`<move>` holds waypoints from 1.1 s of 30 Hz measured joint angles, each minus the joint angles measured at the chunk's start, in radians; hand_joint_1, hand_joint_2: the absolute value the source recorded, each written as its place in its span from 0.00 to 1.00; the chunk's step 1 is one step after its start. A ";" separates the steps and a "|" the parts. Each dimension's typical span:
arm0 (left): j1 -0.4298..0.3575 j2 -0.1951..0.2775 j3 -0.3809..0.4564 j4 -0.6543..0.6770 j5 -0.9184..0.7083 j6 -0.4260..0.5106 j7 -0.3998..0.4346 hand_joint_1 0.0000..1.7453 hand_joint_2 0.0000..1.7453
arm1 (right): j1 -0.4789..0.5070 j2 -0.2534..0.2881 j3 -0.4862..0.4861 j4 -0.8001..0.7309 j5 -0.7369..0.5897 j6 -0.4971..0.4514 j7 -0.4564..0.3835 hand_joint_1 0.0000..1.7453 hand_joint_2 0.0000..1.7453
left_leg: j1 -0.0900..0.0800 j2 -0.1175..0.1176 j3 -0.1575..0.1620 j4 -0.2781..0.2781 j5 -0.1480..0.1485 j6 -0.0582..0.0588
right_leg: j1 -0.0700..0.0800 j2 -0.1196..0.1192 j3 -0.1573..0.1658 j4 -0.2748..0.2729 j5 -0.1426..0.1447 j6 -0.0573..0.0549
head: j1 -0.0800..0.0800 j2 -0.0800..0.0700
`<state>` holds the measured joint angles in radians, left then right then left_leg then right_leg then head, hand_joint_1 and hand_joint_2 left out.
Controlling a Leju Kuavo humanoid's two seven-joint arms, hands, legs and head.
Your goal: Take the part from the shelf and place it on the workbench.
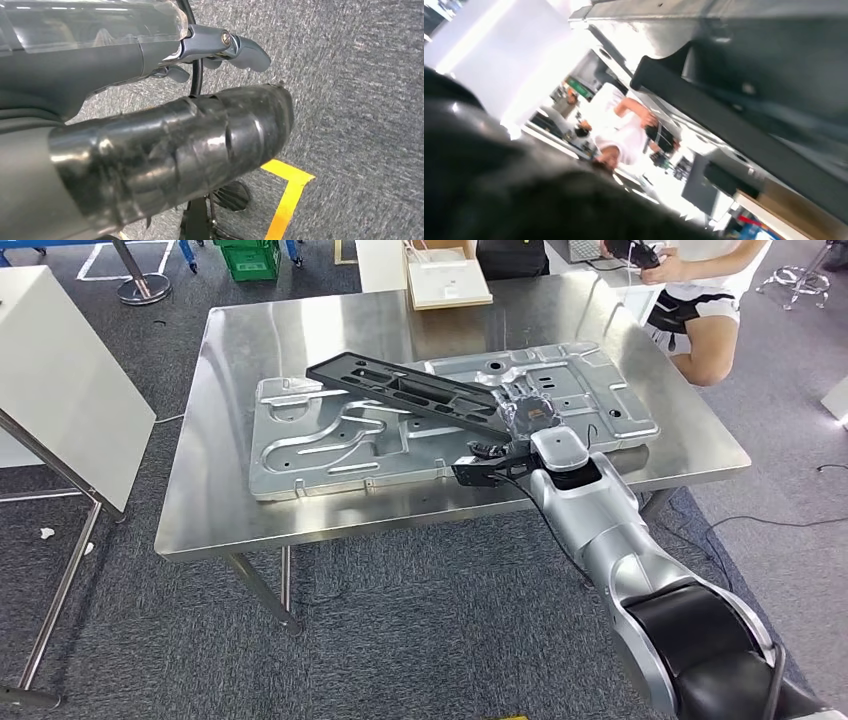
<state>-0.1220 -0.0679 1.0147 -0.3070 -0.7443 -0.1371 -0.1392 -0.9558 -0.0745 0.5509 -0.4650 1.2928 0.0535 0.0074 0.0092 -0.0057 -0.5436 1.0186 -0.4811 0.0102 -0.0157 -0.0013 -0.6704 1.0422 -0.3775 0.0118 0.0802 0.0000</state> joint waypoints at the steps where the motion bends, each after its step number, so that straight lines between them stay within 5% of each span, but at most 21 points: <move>1: -0.001 0.000 0.000 0.000 0.000 0.000 0.000 0.00 0.00 | -0.001 -0.001 0.000 0.001 0.002 0.000 0.000 0.00 0.00 | 0.002 0.002 -0.003 -0.007 0.010 0.007 | 0.000 0.001 -0.003 0.003 -0.007 0.006 | 0.000 0.000; 3: -0.002 -0.001 0.000 0.000 -0.002 0.000 0.001 0.00 0.00 | -0.004 -0.003 0.000 0.004 0.006 0.000 0.000 0.00 0.00 | 0.006 0.008 -0.019 -0.018 0.035 0.022 | 0.000 0.002 -0.024 0.060 -0.073 0.013 | 0.001 0.000; 5: -0.001 -0.002 0.000 0.000 -0.008 0.001 0.003 0.00 0.00 | -0.006 -0.006 0.000 0.008 0.010 0.000 0.001 0.00 0.00 | 0.002 0.010 -0.045 -0.018 0.055 0.031 | 0.000 0.002 -0.059 0.180 -0.165 0.017 | 0.001 0.000; 7: 0.001 -0.004 0.000 0.000 -0.012 0.001 0.005 0.00 0.00 | -0.006 -0.010 0.000 0.011 0.012 0.000 0.001 0.00 0.00 | -0.001 0.010 -0.074 -0.013 0.074 0.032 | 0.000 0.002 -0.067 0.265 -0.194 0.019 | 0.001 0.000; 9: 0.002 -0.008 0.000 0.000 -0.012 -0.001 0.005 0.00 0.00 | -0.009 -0.012 0.000 0.013 0.012 0.000 0.001 0.00 0.00 | -0.003 0.010 -0.103 -0.005 0.090 0.030 | 0.002 0.002 -0.012 0.224 -0.154 0.014 | 0.001 0.000; 12: -0.002 -0.015 0.000 0.000 -0.010 -0.002 0.000 0.00 0.00 | -0.024 -0.012 0.000 0.013 0.014 0.000 0.001 0.00 0.00 | -0.008 0.010 -0.133 0.006 0.113 0.021 | 0.011 0.001 0.119 0.037 -0.133 -0.005 | 0.001 0.000; 14: -0.003 -0.019 0.000 0.001 -0.008 -0.002 -0.001 0.00 0.00 | -0.032 -0.012 0.000 0.013 0.015 0.001 0.001 0.00 0.00 | -0.007 0.009 -0.138 0.003 0.130 0.010 | 0.018 0.001 0.139 -0.007 -0.135 -0.015 | 0.001 0.000; 16: -0.002 -0.020 0.000 0.001 -0.007 -0.001 -0.001 0.00 0.00 | -0.036 -0.011 0.000 0.013 0.016 0.003 0.001 0.00 0.00 | -0.005 0.008 -0.141 -0.003 0.137 -0.003 | 0.015 -0.001 0.132 -0.019 -0.113 -0.027 | 0.002 0.000; 17: -0.001 -0.021 0.000 0.001 -0.005 -0.001 -0.001 0.00 0.00 | -0.038 -0.010 0.000 0.013 0.017 0.004 0.001 0.00 0.00 | -0.004 0.007 -0.149 0.009 0.117 -0.010 | 0.011 -0.003 0.125 -0.026 -0.099 -0.035 | 0.001 0.000; 20: 0.001 -0.020 0.001 0.002 0.000 0.004 0.001 0.00 0.00 | -0.041 -0.008 0.000 0.013 0.021 0.007 0.002 0.00 0.00 | 0.004 0.005 -0.191 0.156 -0.025 -0.030 | 0.005 -0.007 0.089 -0.035 -0.058 -0.048 | -0.001 0.000; 22: 0.003 -0.019 0.001 0.002 0.000 0.005 0.001 0.00 0.00 | -0.040 -0.008 0.000 0.013 0.023 0.008 0.002 0.00 0.00 | 0.011 0.005 -0.204 0.264 -0.066 -0.041 | 0.004 -0.007 0.056 -0.033 -0.035 -0.044 | -0.001 0.000; 24: 0.004 -0.019 0.001 0.002 0.001 0.006 0.001 0.00 0.00 | -0.039 -0.008 0.000 0.014 0.024 0.009 0.001 0.00 0.00 | 0.018 0.005 -0.161 0.261 -0.028 -0.049 | -0.001 -0.007 0.022 -0.026 -0.014 -0.036 | -0.001 0.000; 26: 0.002 -0.018 0.001 0.002 0.001 0.007 0.001 0.00 0.00 | -0.040 -0.008 0.000 0.013 0.024 0.009 0.001 0.00 0.00 | 0.021 0.005 -0.058 0.140 -0.003 -0.053 | -0.005 -0.007 -0.007 -0.013 0.002 -0.022 | -0.001 0.000; 28: 0.002 -0.017 0.001 0.002 0.001 0.008 0.001 0.00 0.00 | -0.042 -0.009 0.000 0.013 0.024 0.009 0.002 0.00 0.00 | 0.017 0.000 0.017 0.029 -0.023 -0.042 | -0.005 -0.009 -0.022 -0.004 0.015 -0.008 | 0.000 0.000; 29: 0.002 -0.017 0.001 0.002 0.001 0.008 0.001 0.00 0.00 | -0.042 -0.009 0.000 0.013 0.024 0.009 0.002 0.00 0.00 | 0.013 -0.002 0.028 0.006 -0.033 -0.033 | -0.005 -0.009 -0.025 -0.005 0.023 0.000 | 0.000 0.000; 31: 0.003 -0.017 0.001 0.002 0.001 0.011 0.002 0.00 0.00 | -0.042 -0.010 0.000 0.014 0.024 0.010 0.002 0.00 0.00 | 0.010 -0.001 0.017 -0.001 -0.020 -0.010 | -0.007 -0.008 -0.027 -0.010 0.034 0.015 | 0.000 0.000; 33: 0.002 -0.017 0.002 0.002 0.001 0.013 0.003 0.00 0.00 | -0.041 -0.012 0.000 0.015 0.024 0.012 0.002 0.00 0.00 | 0.011 0.004 0.001 -0.006 0.005 0.013 | -0.009 -0.006 -0.043 0.023 -0.017 0.024 | 0.000 0.000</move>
<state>-0.1199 -0.0847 1.0163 -0.3050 -0.7431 -0.1239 -0.1360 -0.9967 -0.0861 0.5509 -0.4499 1.3169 0.0650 0.0090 0.0198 -0.0013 -0.5427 1.0126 -0.4762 0.0236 -0.0250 -0.0073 -0.7138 1.0650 -0.3941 0.0360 0.0806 0.0000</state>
